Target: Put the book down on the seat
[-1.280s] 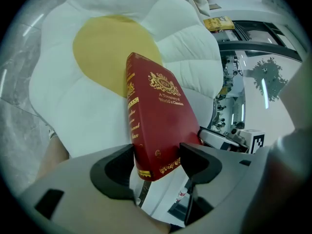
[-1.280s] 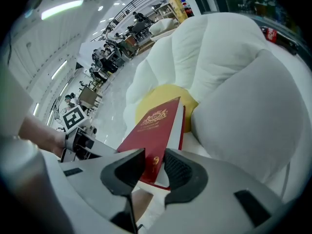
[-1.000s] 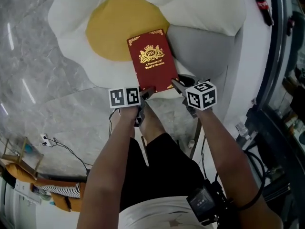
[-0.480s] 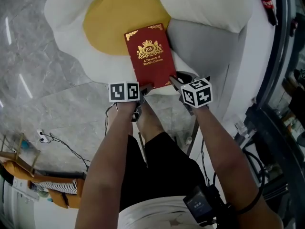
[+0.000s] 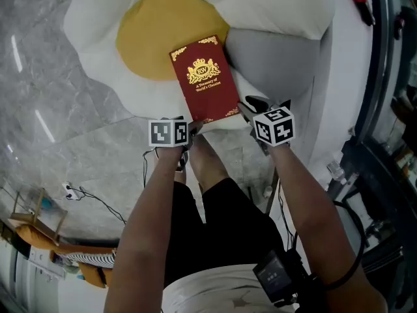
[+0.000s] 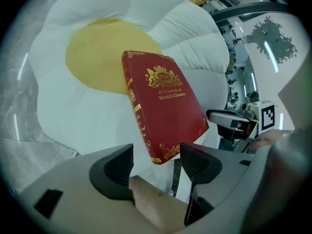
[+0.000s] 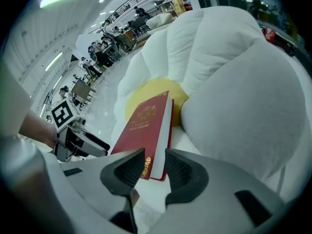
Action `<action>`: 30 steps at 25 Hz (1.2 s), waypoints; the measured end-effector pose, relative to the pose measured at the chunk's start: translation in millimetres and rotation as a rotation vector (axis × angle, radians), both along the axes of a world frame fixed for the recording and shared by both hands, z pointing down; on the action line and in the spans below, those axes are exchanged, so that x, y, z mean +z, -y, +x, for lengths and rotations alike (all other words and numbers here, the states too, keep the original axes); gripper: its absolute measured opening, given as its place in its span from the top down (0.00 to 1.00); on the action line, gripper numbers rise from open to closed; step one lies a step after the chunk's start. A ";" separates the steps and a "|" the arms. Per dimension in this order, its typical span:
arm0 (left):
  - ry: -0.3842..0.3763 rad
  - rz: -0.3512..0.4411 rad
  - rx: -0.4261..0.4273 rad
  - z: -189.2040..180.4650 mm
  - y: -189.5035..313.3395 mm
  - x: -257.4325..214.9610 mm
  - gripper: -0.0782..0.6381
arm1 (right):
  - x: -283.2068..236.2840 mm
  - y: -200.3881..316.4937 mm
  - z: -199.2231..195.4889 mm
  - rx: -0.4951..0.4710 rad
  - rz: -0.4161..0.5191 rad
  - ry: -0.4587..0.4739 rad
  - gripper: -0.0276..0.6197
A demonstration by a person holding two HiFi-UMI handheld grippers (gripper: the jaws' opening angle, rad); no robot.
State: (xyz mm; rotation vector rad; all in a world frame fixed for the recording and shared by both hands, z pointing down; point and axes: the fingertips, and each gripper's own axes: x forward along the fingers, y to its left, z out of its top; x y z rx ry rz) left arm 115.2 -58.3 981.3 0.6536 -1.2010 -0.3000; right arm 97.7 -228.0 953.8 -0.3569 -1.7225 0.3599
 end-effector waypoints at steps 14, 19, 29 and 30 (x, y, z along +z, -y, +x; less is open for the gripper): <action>0.109 0.051 0.244 -16.5 -1.1 -69.1 0.64 | -34.7 -2.4 16.2 0.150 -0.069 0.083 0.83; 0.128 0.056 0.293 -16.4 1.1 -81.6 0.73 | -58.0 -13.8 13.1 0.240 -0.125 0.136 0.83; 0.184 0.190 0.357 -19.0 15.9 -136.0 0.87 | -106.1 -26.8 22.6 0.370 -0.134 0.238 0.93; 0.199 0.197 0.367 -22.2 13.0 -143.2 0.88 | -112.0 -30.0 23.6 0.380 -0.135 0.246 0.93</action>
